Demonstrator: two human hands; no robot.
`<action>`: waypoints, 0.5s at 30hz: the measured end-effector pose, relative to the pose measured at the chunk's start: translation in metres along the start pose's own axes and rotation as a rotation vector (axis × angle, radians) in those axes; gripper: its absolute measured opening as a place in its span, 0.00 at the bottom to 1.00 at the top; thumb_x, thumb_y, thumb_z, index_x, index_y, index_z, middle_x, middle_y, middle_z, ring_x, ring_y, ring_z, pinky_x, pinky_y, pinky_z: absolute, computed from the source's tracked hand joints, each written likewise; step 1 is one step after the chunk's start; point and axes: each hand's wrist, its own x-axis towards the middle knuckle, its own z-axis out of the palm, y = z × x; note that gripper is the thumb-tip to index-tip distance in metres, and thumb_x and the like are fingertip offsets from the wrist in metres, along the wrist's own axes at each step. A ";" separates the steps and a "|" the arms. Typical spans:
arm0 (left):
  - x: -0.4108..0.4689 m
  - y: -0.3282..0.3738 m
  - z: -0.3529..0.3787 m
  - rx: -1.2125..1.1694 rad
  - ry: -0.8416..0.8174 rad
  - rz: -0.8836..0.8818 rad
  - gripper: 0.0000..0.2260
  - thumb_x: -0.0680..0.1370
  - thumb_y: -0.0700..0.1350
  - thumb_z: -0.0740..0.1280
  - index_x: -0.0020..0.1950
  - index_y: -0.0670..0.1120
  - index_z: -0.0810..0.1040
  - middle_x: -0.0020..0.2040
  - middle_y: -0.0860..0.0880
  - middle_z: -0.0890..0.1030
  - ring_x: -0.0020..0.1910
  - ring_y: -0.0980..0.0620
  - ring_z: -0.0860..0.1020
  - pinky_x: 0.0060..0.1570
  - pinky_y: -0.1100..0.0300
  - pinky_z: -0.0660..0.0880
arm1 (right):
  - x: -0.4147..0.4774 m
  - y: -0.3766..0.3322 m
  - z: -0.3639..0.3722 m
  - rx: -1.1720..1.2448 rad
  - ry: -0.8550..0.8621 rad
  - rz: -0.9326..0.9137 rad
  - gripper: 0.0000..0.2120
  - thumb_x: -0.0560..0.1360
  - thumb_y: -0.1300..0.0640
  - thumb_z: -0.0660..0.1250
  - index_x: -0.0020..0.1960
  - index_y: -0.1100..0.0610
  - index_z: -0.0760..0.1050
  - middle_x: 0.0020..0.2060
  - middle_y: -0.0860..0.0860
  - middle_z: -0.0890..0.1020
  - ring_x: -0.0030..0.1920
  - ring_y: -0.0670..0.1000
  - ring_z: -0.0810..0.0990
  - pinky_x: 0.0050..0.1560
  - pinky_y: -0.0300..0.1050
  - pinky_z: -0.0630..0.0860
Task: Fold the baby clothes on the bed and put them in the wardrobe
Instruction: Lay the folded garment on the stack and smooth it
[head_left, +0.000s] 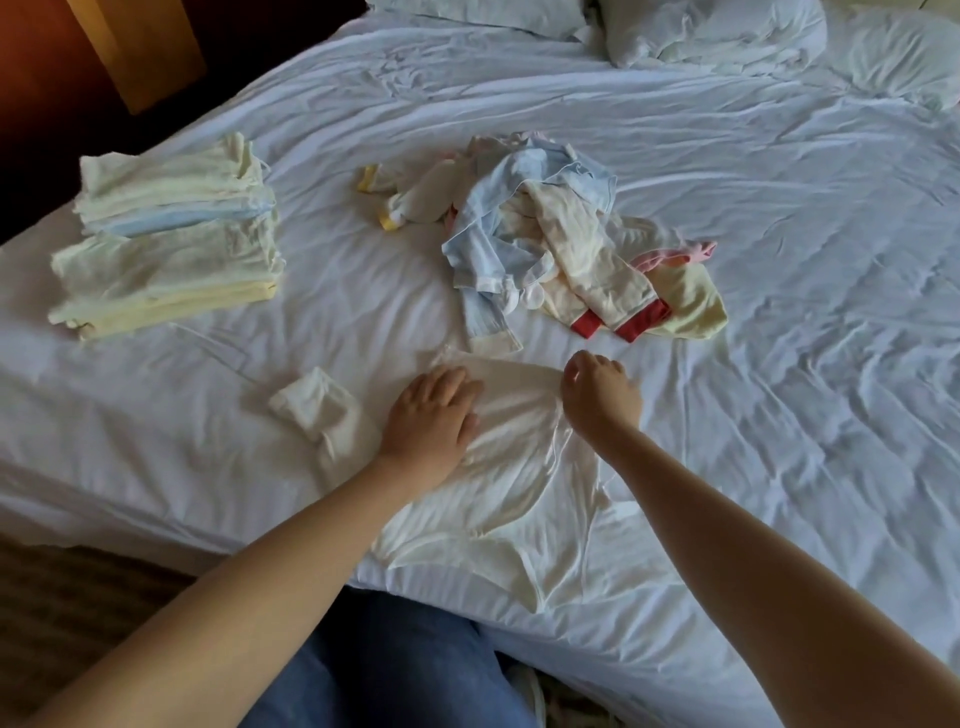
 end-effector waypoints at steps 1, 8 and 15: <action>-0.002 0.001 0.001 0.002 -0.037 -0.001 0.23 0.79 0.54 0.52 0.68 0.47 0.75 0.69 0.45 0.75 0.68 0.41 0.72 0.67 0.48 0.69 | -0.003 -0.001 0.001 0.008 0.015 -0.013 0.10 0.78 0.57 0.58 0.55 0.54 0.76 0.53 0.52 0.78 0.57 0.55 0.74 0.49 0.48 0.69; -0.029 -0.002 -0.014 0.086 -0.010 0.067 0.24 0.77 0.55 0.54 0.67 0.46 0.77 0.71 0.44 0.73 0.73 0.43 0.68 0.71 0.46 0.65 | -0.055 -0.020 0.006 0.141 -0.038 -0.381 0.20 0.78 0.56 0.61 0.70 0.51 0.71 0.71 0.48 0.71 0.73 0.50 0.64 0.71 0.49 0.59; -0.071 -0.015 -0.026 -0.003 -0.209 -0.020 0.35 0.76 0.64 0.37 0.80 0.50 0.47 0.80 0.50 0.44 0.79 0.52 0.46 0.76 0.54 0.45 | -0.089 -0.022 0.026 -0.128 -0.320 -0.401 0.33 0.80 0.39 0.42 0.80 0.52 0.43 0.79 0.51 0.44 0.78 0.49 0.39 0.76 0.46 0.36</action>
